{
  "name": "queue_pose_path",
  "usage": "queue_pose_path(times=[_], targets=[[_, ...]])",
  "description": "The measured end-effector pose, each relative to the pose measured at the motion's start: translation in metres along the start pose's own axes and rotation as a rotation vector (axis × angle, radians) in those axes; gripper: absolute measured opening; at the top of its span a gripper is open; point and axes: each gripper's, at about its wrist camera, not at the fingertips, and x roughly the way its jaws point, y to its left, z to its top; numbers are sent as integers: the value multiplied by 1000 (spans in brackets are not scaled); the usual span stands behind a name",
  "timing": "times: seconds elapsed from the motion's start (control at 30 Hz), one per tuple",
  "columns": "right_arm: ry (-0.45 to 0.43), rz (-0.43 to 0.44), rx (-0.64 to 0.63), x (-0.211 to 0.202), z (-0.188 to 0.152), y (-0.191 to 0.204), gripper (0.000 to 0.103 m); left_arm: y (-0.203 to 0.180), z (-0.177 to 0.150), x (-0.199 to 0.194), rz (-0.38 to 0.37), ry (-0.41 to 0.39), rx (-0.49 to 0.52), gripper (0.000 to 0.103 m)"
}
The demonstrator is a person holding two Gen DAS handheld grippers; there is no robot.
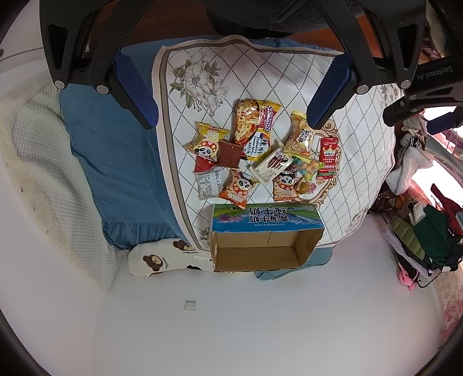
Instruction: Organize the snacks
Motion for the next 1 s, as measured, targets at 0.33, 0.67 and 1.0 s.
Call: queue_pose_path(times=[0.33,0.67,1.0], targets=[[-6,1,0,-1,3,-1,103,-3,4,0,-4,8,-1,103],[-9,4,-9,-2,6,-1,103,-2,4,0,-5,6,-1,103],[-8,6,-11,0,4,4,103,-3,4,1,-12,15,-3,103]])
